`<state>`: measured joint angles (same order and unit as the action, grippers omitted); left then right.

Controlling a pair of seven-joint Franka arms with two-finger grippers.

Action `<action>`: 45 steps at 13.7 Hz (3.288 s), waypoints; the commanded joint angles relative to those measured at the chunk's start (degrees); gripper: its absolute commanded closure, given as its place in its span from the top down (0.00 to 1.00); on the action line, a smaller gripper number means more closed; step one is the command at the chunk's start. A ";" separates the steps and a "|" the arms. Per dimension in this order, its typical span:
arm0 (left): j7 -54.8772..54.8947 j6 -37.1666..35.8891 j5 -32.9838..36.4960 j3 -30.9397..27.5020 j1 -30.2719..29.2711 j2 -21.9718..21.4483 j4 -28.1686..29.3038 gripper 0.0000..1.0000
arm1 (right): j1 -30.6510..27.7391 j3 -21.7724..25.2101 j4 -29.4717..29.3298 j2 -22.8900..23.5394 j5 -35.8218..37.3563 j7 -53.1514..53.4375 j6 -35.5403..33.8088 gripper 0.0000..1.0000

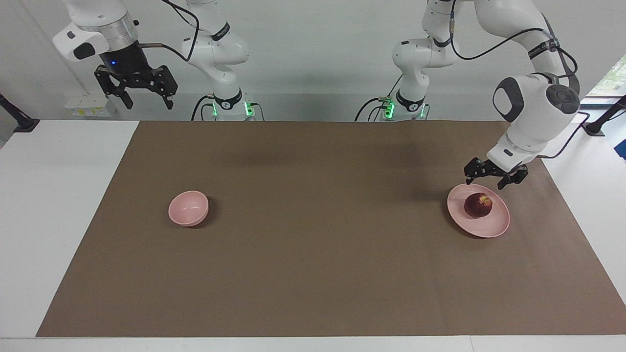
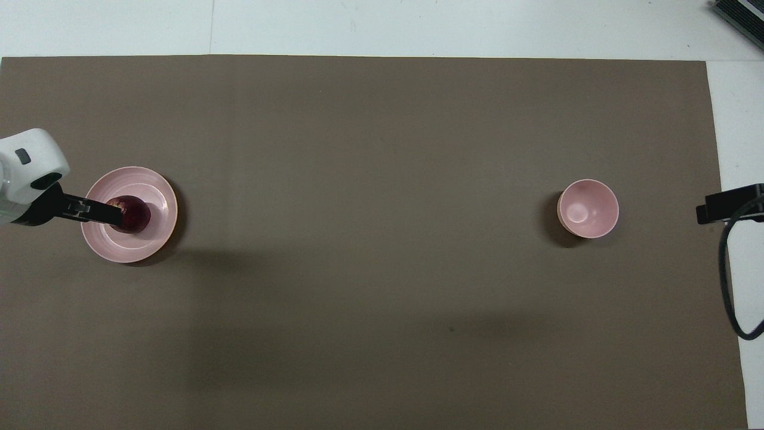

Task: Move apple from plate to bowl
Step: 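Reach the left gripper down to the red apple on the plate, then close the left gripper around the red apple, then lift the apple with the left gripper while the right gripper approaches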

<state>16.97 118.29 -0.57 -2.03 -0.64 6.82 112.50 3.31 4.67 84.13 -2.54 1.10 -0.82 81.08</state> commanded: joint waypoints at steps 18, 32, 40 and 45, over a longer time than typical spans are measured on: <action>0.16 14.78 -0.40 0.27 -3.13 7.24 6.24 0.00 | -0.85 -0.36 1.12 -1.06 -0.66 -1.64 -0.22 1.00; -30.56 -18.25 -6.01 0.53 5.20 8.21 -15.98 0.00 | -1.28 0.08 4.35 -2.91 -3.80 -2.70 -1.02 1.00; -56.26 -23.79 -20.42 1.58 16.81 7.24 -20.65 0.00 | -0.49 -0.01 16.74 -3.26 -12.77 -2.17 9.87 1.00; -59.25 -22.40 -33.24 3.43 17.70 7.33 -20.75 0.00 | 1.61 -0.01 25.01 -3.26 -25.60 -1.90 15.33 1.00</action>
<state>-41.24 96.80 -29.37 1.48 16.77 13.75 92.86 4.70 4.62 104.83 -3.92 -19.67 -1.67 94.18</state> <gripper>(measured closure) 0.282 0.000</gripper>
